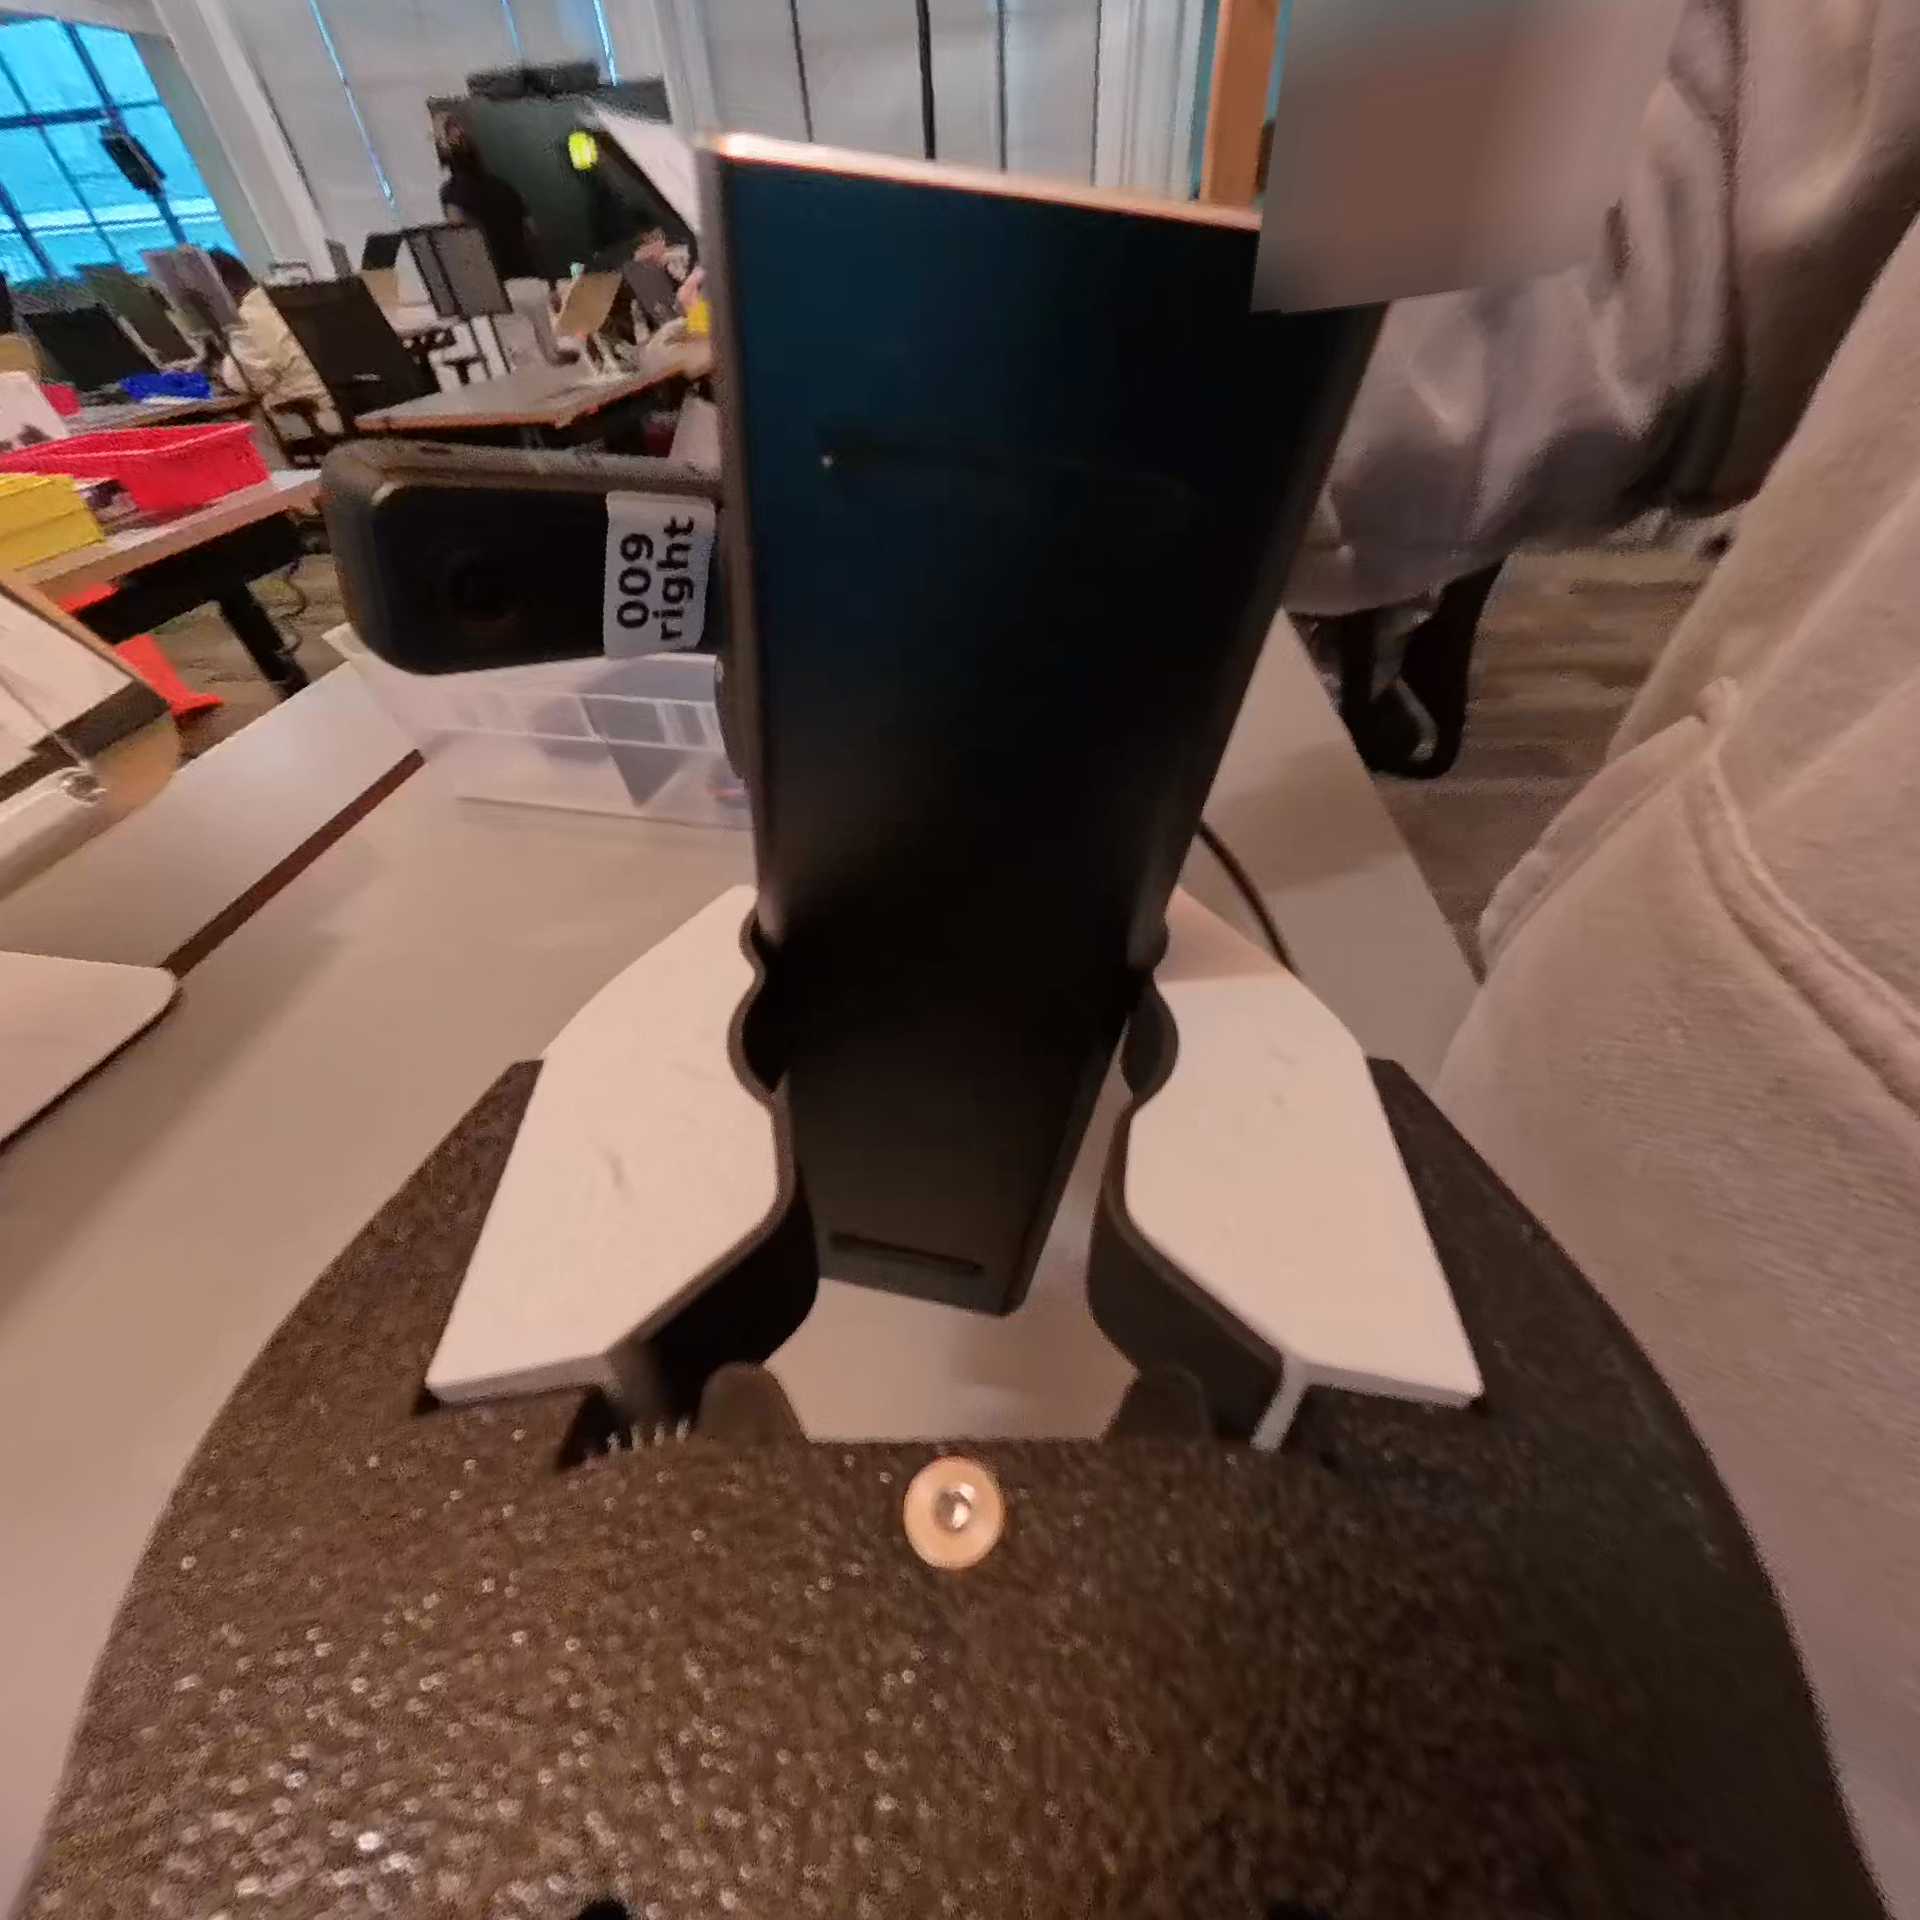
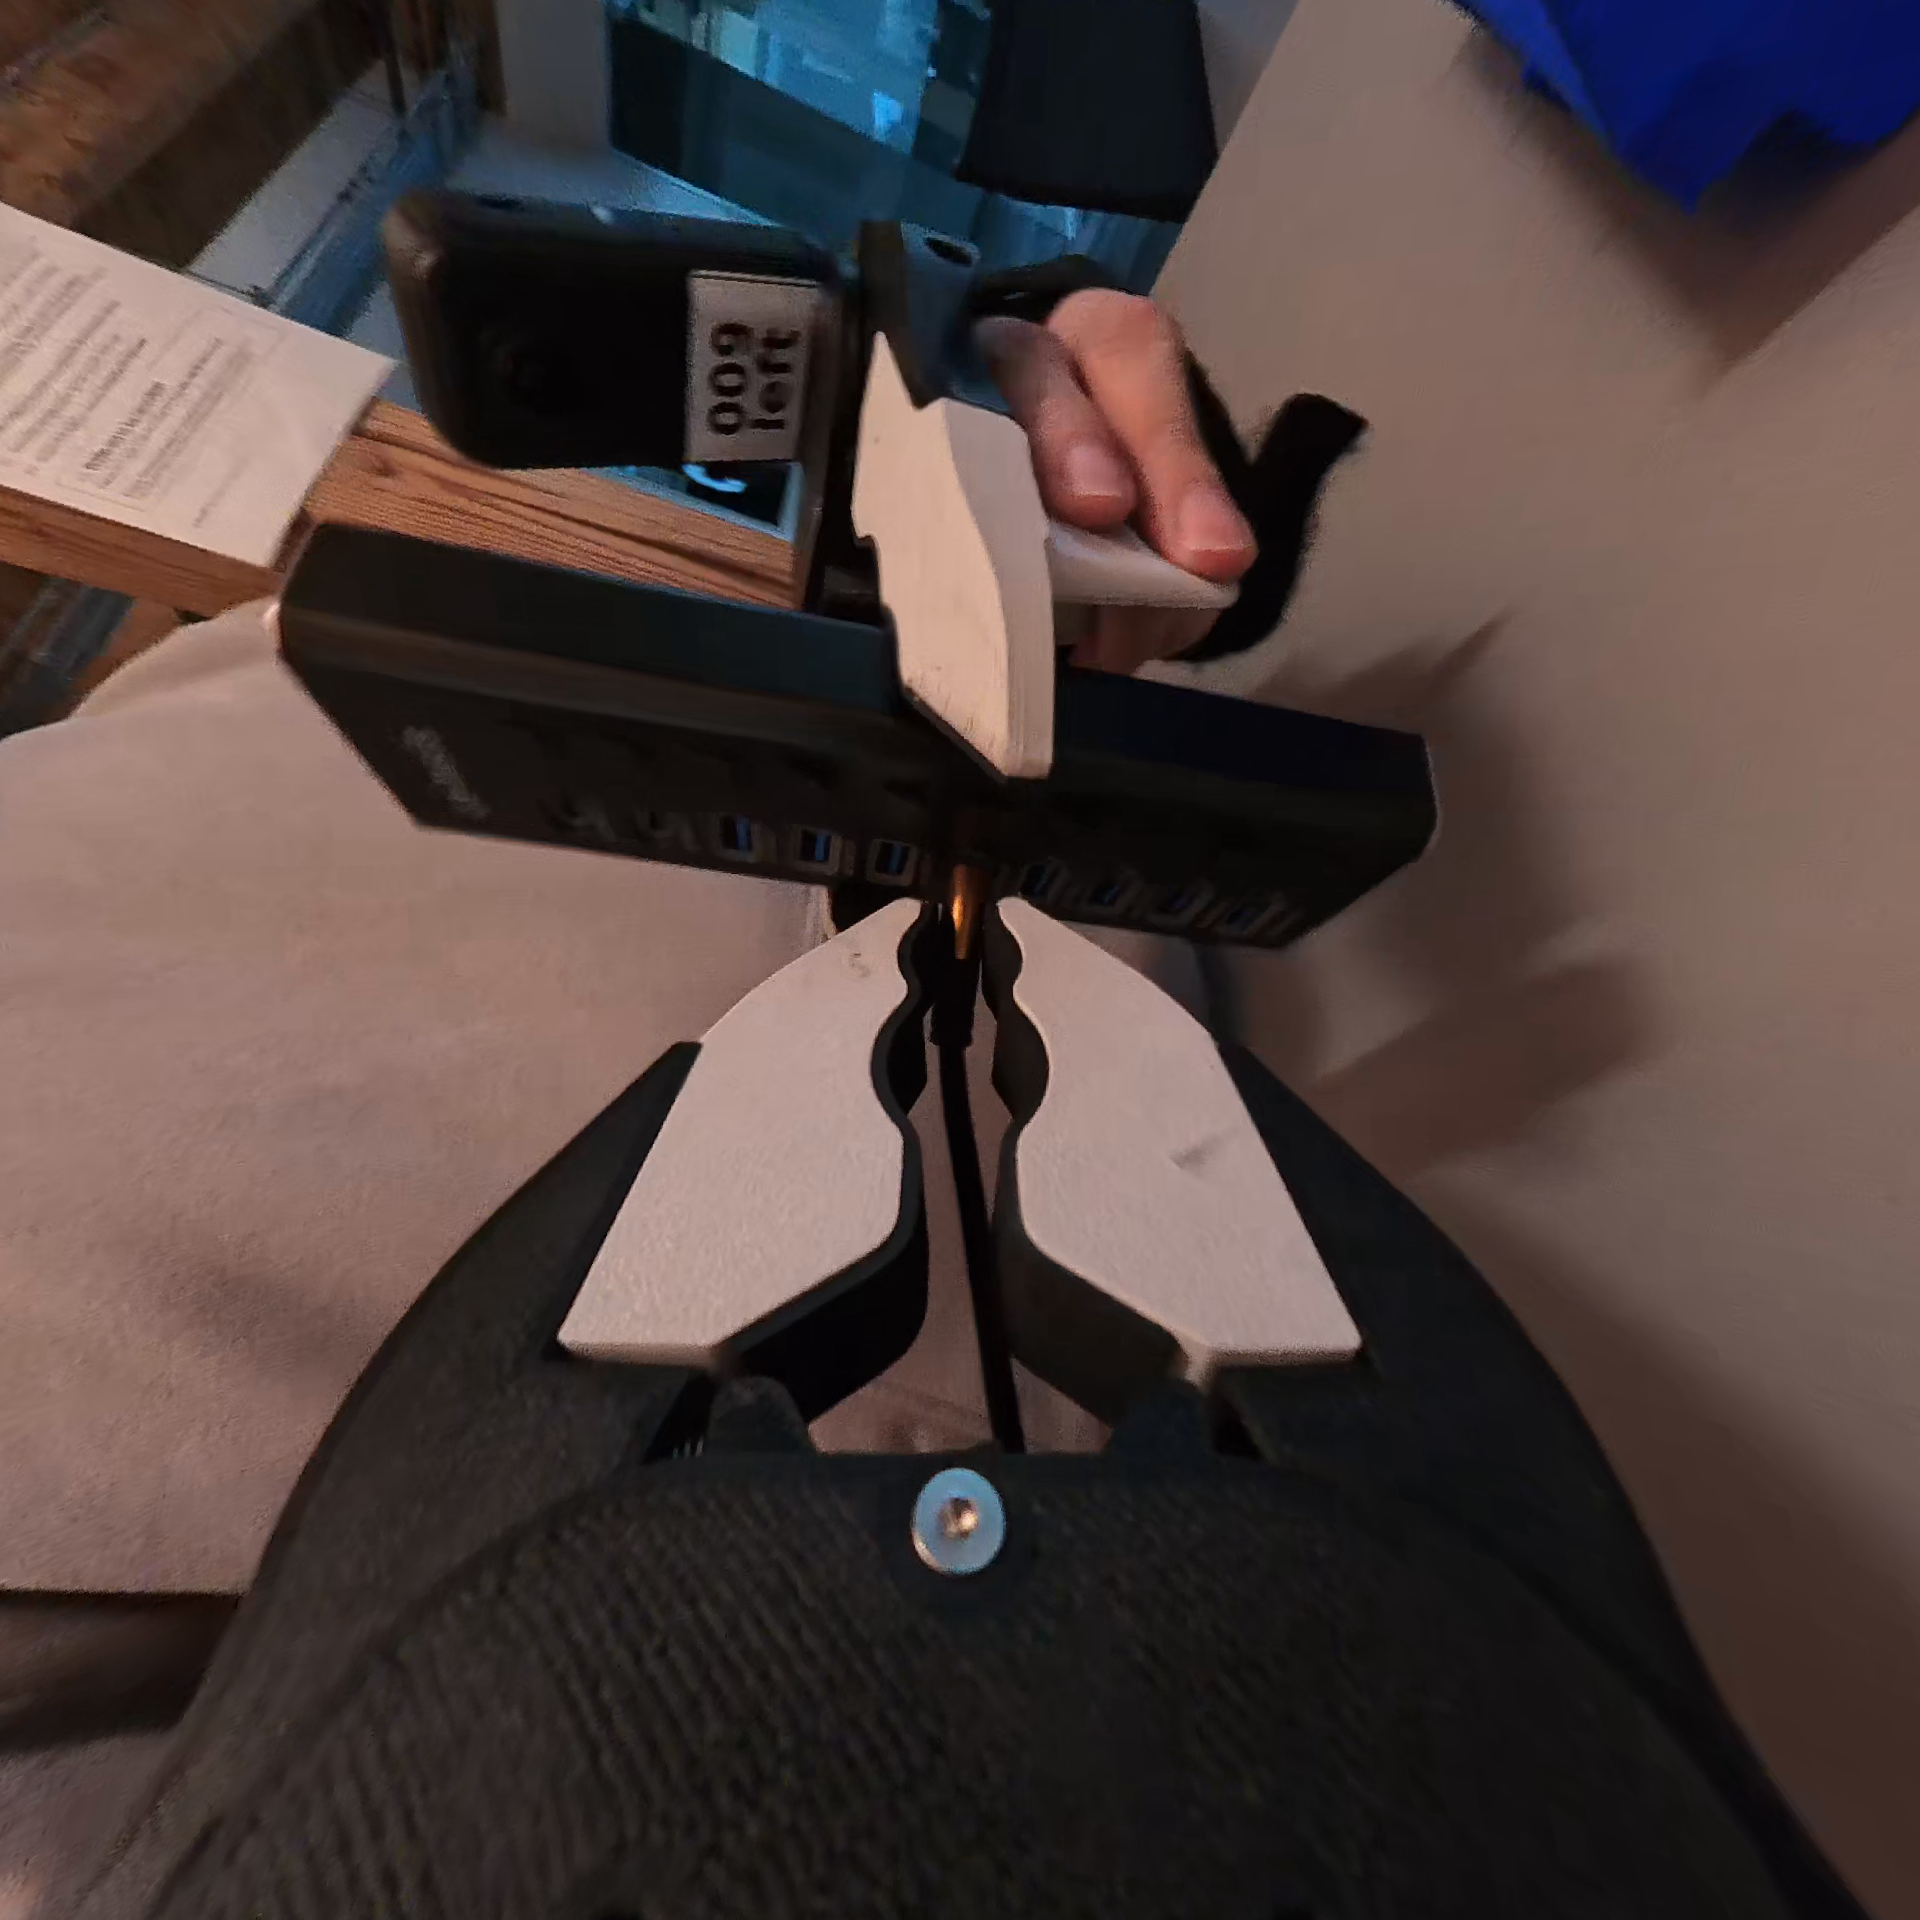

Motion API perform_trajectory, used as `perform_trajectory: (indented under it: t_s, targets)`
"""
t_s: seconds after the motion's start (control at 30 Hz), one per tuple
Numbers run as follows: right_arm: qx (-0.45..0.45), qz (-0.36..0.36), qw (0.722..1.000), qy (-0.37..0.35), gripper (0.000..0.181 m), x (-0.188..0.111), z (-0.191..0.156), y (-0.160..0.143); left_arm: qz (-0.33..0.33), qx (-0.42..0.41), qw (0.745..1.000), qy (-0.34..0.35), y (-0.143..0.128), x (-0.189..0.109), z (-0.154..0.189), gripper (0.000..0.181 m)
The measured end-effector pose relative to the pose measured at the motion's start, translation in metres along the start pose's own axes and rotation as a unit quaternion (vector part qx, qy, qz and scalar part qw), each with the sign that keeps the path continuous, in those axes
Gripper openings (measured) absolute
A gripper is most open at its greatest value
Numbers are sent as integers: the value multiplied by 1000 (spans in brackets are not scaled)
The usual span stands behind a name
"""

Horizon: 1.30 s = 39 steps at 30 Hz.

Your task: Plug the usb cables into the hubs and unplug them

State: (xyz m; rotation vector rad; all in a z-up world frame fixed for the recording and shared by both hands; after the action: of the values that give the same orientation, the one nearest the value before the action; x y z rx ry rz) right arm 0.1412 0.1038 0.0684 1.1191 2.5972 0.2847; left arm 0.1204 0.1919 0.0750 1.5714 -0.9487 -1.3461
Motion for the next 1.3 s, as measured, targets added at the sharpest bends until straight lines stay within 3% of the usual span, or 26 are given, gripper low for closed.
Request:
perform_trajectory:
  t_s: [0.37, 0.43, 0.47, 0.5, 0.53, 0.67, 0.77, 0.9, 1.03, 1.17, 1.23, 1.3]
  targets:
    - [-2, -65, 997, -38, 8, 1, -3, -6, -59, 62, 996, 0, -4, -7, 9, 62]
    - [-6, -103, 976, -193, 8, -37, 22, -25, -63, 54, 996, 24, -9, -28, 3, 62]
    - [11, -63, 984, -168, 8, -58, 22, -32, -68, 46, 996, 39, -14, -41, -1, 62]
    - [38, -13, 996, -82, 7, -77, 13, -37, -71, 34, 996, 47, -17, -52, -5, 62]
    - [45, 42, 995, -74, 7, -99, 10, -40, -64, 17, 996, 57, -18, -62, -8, 62]
    - [-37, 139, 970, -196, 7, -179, -20, -54, -26, -15, 997, 77, -15, -81, -7, 62]
    - [-119, 222, 936, -245, 7, -231, -65, -58, -21, -20, 997, 74, -15, -74, -4, 62]
    - [-159, 289, 895, -301, 7, -286, -99, -71, -16, -23, 998, 54, -15, -57, -2, 62]
    - [-181, 364, 862, -303, 7, -318, -110, -78, -4, -25, 999, 43, -11, -47, -2, 62]
    - [-180, 347, 836, -384, 7, -324, -76, -84, 2, -30, 999, 37, -10, -40, -3, 62]
    - [-173, 321, 852, -376, 7, -315, -53, -86, 3, -34, 999, 33, -11, -38, -3, 62]
    - [-100, 281, 868, -397, 7, -309, -18, -93, 6, -40, 999, 28, -11, -37, -3, 62]
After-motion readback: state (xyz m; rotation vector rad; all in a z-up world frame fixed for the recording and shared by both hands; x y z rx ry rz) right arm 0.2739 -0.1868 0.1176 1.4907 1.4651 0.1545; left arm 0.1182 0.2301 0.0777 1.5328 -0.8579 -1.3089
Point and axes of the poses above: each gripper's, where its closed fingertips meet, x out along the fingers, y out of its top, z = x × y across the jaws, the point moved 6 cm from there along -x, back along the fingers, and after that the axes turned 11 degrees about -z, right-handed, at the moved point
